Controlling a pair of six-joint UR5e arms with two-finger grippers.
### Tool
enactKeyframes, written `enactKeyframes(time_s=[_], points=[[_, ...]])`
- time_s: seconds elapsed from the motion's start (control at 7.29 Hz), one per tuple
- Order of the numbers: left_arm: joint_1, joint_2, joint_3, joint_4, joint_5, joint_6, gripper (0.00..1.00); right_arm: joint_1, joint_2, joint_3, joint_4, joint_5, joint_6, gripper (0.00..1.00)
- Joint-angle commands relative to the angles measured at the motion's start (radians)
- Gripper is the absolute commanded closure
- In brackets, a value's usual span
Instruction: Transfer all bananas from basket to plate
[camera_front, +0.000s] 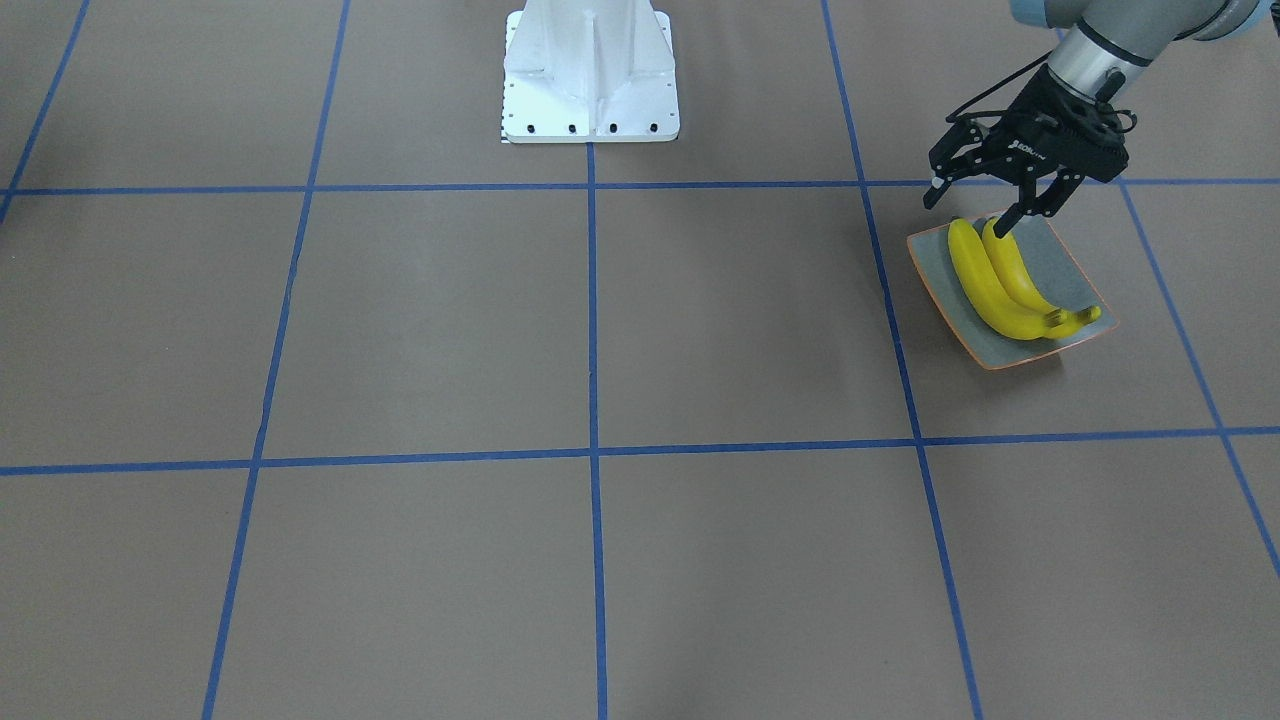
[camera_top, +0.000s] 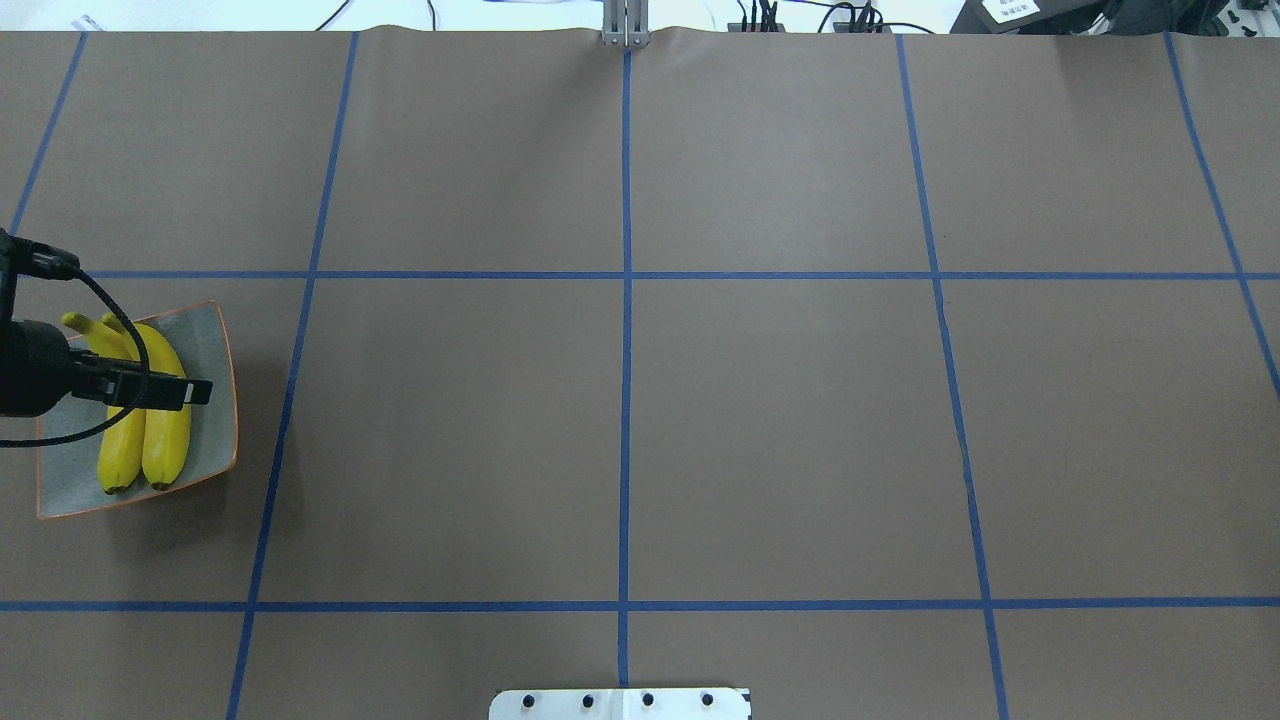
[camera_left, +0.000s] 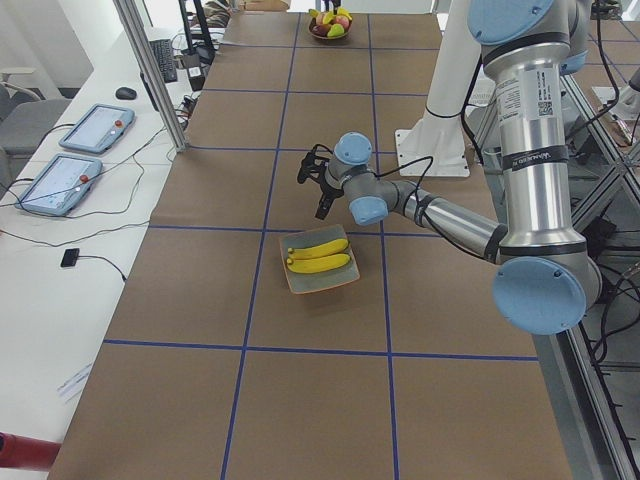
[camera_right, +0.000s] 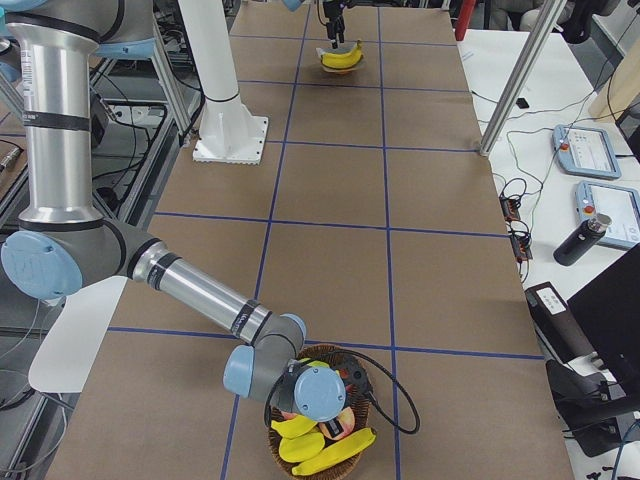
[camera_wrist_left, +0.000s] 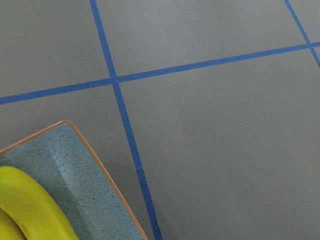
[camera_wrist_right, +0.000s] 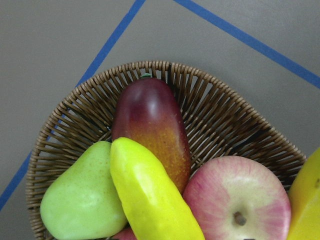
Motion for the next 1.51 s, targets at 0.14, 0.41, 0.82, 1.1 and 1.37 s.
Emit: enactKeyframes(time_s=[0.14, 0.41, 0.82, 1.1, 1.37], points=[[-0.003, 0.001, -0.024, 0.000, -0.009, 0.000, 0.00, -0.001, -0.003, -0.022, 0.007, -0.002, 0.004, 0.60], [-0.004, 0.002, -0.048, 0.000, -0.015, 0.000, 0.00, 0.001, 0.013, -0.007, 0.007, -0.001, 0.034, 1.00], [-0.062, -0.013, -0.048, 0.000, -0.115, -0.003, 0.00, 0.059, 0.035, 0.073, -0.006, 0.004, 0.083, 1.00], [-0.056, -0.100, -0.041, -0.002, -0.115, -0.114, 0.00, 0.061, 0.069, 0.156, 0.000, 0.004, 0.321, 1.00], [-0.052, -0.246, -0.022, 0.002, -0.103, -0.365, 0.00, 0.033, 0.093, 0.266, 0.006, 0.004, 0.585, 1.00]])
